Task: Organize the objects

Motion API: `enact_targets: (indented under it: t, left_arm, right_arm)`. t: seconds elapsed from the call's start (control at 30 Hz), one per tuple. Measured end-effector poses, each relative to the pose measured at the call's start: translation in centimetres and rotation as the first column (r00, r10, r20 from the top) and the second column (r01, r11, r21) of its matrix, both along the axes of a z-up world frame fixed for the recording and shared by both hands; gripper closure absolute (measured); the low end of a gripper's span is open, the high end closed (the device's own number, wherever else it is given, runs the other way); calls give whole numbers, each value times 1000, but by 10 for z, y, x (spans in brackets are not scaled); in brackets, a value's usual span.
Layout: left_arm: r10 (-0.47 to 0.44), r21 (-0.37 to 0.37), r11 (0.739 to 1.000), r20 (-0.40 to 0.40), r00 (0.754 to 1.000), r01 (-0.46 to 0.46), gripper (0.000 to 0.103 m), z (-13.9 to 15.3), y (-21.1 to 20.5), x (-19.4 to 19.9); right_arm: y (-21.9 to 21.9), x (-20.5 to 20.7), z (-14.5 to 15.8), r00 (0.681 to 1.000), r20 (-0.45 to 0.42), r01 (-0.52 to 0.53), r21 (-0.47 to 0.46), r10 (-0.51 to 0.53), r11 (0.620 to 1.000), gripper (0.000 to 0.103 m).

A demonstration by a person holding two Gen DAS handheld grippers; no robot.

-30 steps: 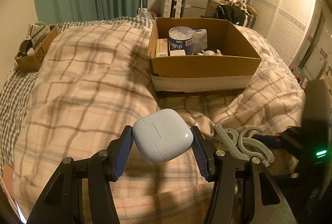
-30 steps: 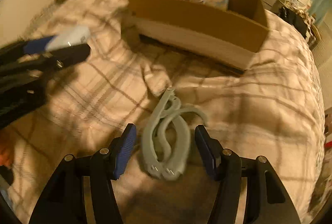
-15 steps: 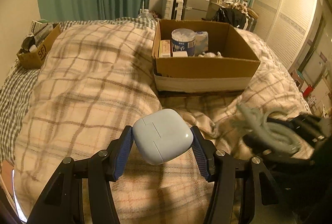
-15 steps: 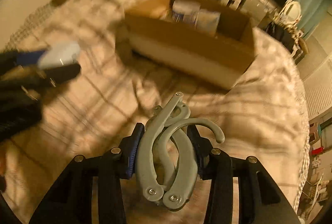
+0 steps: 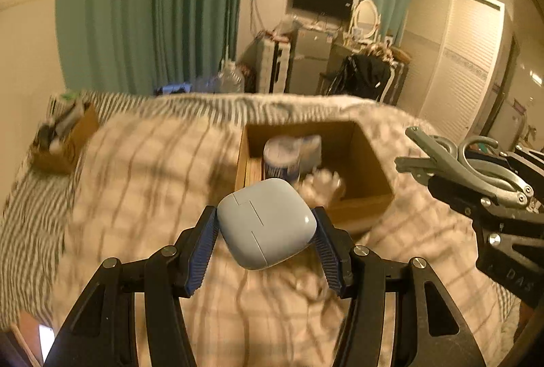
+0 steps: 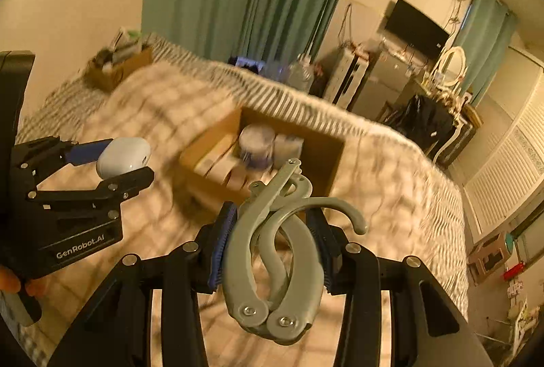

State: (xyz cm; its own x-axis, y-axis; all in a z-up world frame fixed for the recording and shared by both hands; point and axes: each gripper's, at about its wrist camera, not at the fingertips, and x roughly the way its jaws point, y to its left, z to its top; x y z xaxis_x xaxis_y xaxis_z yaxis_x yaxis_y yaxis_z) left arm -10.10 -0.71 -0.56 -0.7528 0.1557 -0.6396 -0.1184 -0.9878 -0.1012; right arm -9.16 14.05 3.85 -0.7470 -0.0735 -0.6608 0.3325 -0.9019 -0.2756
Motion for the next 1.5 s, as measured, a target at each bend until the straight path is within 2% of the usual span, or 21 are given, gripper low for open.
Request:
enact_targets:
  t: [0.13,0.27,0.4,0.63,0.83,0.97,1.03,1.07,1.1,1.17,1.3,1.5]
  left_arm:
    - [-15,-29,999,-31,999,14,46,15,12,-36]
    - [-45,-33,998,-26,999,44,46,11,25,-74]
    - [-75,-67,995,1,997,75,46,-13,42,-109]
    - [-125,-63,990,72,989,130,46,-61,60,-147]
    - [-180,-16,983,123,976,183,46,-83,72,-160]
    - [-169,-20,985,129,977,173,43,-85,75,-161]
    - [-159,-11,987,129,979,162,28,-80,73,-158]
    - [-147,-3,989,117,982,149,17,-74,71,-154]
    - [-136,-1,991,100,986,137,12,-68,70,-151]
    - [-121,-1,993,60,991,121,8,-52,67,-143]
    - [-103,-24,994,1,995,103,2,-10,61,-125]
    - [-84,-65,995,-101,991,78,0,50,50,-83]
  right_arm:
    - [3,-35,20,999,-30,13,-21,-14,1000,61]
    - [5,-75,17,1000,-16,26,-26,-26,999,61]
    - [11,-120,-2,999,21,51,-43,-50,998,61]
    - [22,-175,-46,994,83,82,-62,-76,995,61]
    - [29,-195,-76,989,128,85,-95,-73,992,61]
    - [32,-192,-76,989,126,89,-119,-74,989,61]
    - [33,-188,-69,991,113,87,-127,-73,988,61]
    - [34,-185,-64,991,106,91,-131,-77,987,60]
    - [35,-181,-57,992,91,95,-134,-84,986,58]
    - [38,-170,-39,994,56,104,-143,-97,984,43]
    - [43,-143,-1,994,-6,111,-155,-113,982,41]
    - [50,-86,68,981,-118,136,-156,-155,978,25]
